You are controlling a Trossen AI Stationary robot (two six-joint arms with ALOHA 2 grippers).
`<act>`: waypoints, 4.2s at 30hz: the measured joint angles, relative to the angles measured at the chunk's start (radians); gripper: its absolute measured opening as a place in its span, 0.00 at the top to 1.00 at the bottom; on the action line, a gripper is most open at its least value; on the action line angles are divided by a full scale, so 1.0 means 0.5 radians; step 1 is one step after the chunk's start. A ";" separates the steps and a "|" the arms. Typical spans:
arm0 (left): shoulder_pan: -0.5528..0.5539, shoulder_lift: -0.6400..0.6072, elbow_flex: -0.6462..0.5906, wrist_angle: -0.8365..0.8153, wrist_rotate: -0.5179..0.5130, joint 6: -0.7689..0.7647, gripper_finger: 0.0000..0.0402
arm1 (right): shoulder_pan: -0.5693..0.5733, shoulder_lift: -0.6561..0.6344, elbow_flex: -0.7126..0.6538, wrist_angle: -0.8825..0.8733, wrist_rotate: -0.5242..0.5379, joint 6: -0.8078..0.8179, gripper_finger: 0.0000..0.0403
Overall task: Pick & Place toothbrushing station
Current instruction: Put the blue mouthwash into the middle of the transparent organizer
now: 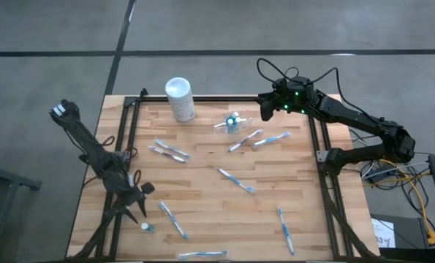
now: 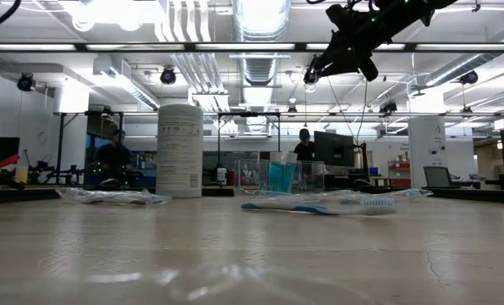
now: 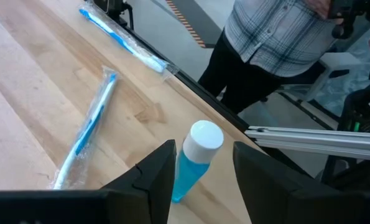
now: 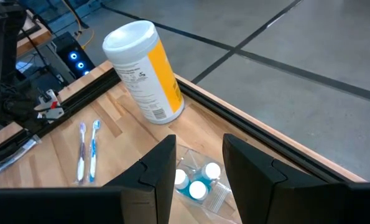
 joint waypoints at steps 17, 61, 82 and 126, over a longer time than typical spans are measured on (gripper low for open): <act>-0.001 0.324 0.000 0.266 0.001 0.049 0.59 | 0.000 0.000 0.000 0.000 0.000 0.000 0.68; -0.001 0.698 0.000 0.665 0.015 -0.070 0.59 | 0.000 0.000 0.000 0.000 0.000 0.000 0.68; -0.001 0.697 0.000 0.666 0.008 -0.074 0.59 | 0.001 0.000 0.000 0.000 0.000 0.000 0.68; -0.002 0.697 0.000 0.664 0.009 -0.262 0.59 | 0.000 0.000 0.000 0.000 0.000 0.000 0.68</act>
